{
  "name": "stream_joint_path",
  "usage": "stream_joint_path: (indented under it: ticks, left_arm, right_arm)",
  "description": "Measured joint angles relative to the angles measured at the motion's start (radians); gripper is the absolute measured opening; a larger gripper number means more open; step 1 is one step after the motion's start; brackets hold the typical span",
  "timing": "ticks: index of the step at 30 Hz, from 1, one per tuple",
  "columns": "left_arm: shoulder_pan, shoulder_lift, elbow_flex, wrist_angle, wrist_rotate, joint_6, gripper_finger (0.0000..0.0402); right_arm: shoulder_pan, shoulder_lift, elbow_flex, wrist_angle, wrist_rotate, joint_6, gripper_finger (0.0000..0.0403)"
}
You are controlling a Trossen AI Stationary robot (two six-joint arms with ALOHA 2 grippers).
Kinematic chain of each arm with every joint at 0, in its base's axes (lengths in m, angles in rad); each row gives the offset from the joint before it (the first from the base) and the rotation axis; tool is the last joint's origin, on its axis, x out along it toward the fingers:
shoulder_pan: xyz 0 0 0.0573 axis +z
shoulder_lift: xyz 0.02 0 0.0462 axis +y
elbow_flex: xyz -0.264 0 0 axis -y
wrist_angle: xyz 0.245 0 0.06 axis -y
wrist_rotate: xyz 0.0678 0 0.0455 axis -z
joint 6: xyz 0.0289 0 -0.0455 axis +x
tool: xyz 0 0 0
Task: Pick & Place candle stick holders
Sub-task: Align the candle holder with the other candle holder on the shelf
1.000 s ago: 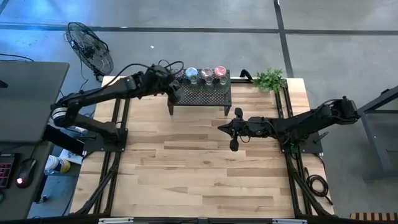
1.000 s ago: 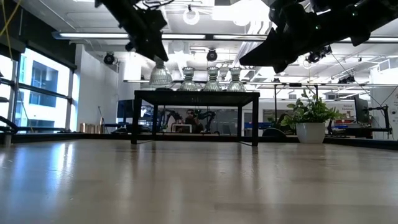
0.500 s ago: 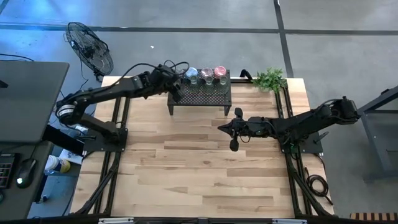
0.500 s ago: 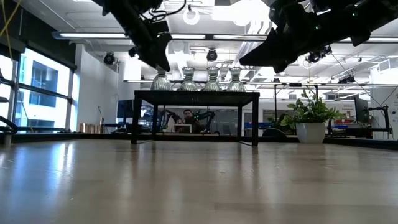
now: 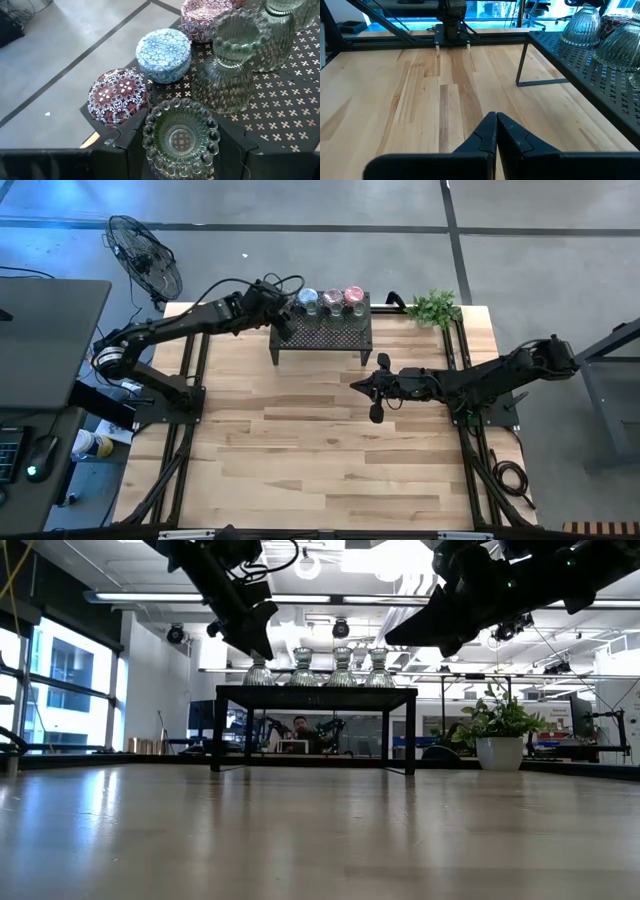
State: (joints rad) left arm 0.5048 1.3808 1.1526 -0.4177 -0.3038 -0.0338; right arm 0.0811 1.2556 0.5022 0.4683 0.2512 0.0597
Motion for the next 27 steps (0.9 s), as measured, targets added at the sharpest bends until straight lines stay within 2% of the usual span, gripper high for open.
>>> stream_joint_path:
  ticks: [27]
  left_arm:
    - [0.0,0.006,0.0,0.035,-0.014,0.03,0.0181]
  right_arm:
    - [0.0,0.0,0.0,0.0,0.0,0.0,0.0001]
